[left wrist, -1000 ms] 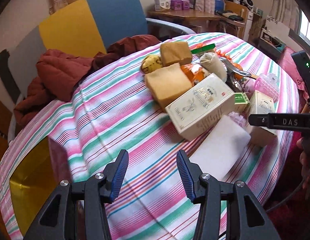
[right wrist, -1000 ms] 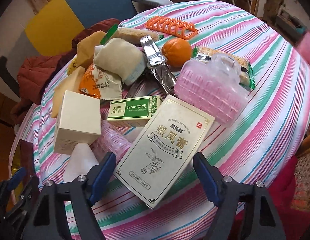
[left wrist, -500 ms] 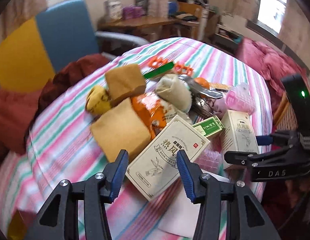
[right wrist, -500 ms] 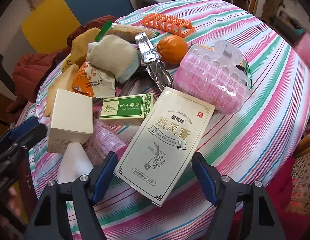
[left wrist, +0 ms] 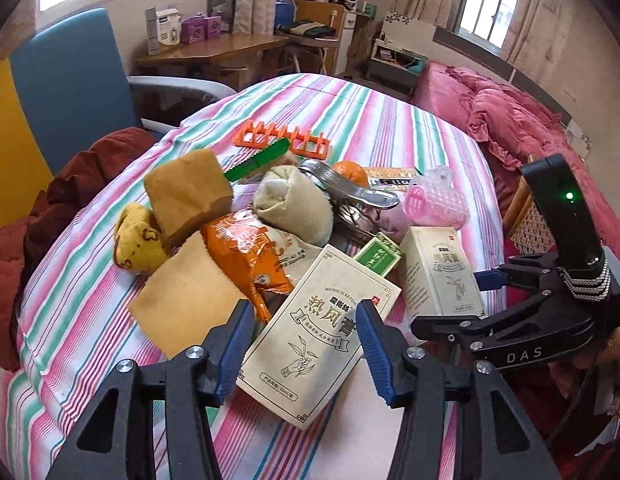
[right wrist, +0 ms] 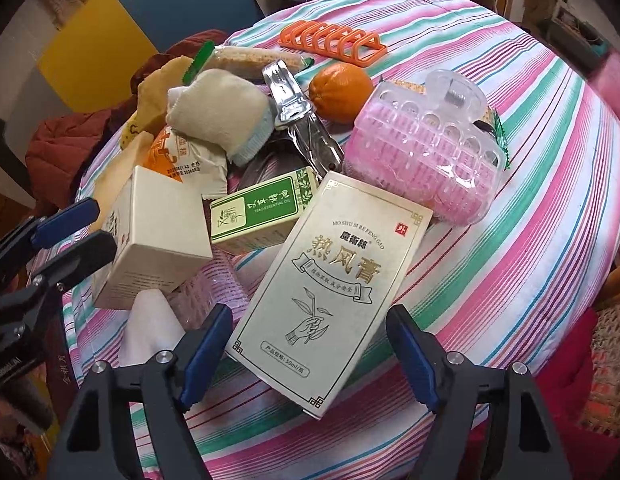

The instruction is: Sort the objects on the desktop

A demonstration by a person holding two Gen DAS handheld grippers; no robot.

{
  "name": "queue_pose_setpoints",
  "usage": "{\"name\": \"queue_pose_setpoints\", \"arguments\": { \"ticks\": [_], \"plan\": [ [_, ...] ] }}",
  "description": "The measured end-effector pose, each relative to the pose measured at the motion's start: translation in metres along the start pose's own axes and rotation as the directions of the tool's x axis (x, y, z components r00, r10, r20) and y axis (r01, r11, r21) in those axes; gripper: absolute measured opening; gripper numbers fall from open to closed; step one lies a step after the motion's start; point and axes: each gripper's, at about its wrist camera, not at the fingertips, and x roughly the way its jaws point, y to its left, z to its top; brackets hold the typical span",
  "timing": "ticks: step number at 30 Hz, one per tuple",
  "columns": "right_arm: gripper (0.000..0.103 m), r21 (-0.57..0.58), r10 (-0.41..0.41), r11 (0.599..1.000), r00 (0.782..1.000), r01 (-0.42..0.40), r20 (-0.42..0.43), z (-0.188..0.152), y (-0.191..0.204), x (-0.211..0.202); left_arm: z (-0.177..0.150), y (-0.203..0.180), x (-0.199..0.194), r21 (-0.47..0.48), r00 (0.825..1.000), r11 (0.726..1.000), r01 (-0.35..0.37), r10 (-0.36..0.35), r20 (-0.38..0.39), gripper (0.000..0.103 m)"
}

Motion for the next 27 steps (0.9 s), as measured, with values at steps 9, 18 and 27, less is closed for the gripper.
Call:
{"name": "queue_pose_setpoints", "arguments": {
  "ticks": [9,18,27],
  "plan": [
    [0.081,0.013,0.007,1.000,1.000,-0.007,-0.009,-0.010,0.003,-0.001,-0.004,-0.004,0.001,0.009,0.999,0.999,0.036,-0.036,-0.010,0.059],
    [0.083,0.021,0.011,1.000,1.000,-0.011,-0.009,-0.014,0.010,-0.001,-0.039,-0.028,0.007,0.132,0.986,0.989,-0.063,0.082,-0.142,0.055],
    [0.083,0.028,0.023,0.999,1.000,-0.022,-0.017,-0.020,0.006,-0.013,-0.024,-0.009,-0.014,0.059,0.997,0.995,-0.078,0.077,0.020,0.059]
  ]
}}
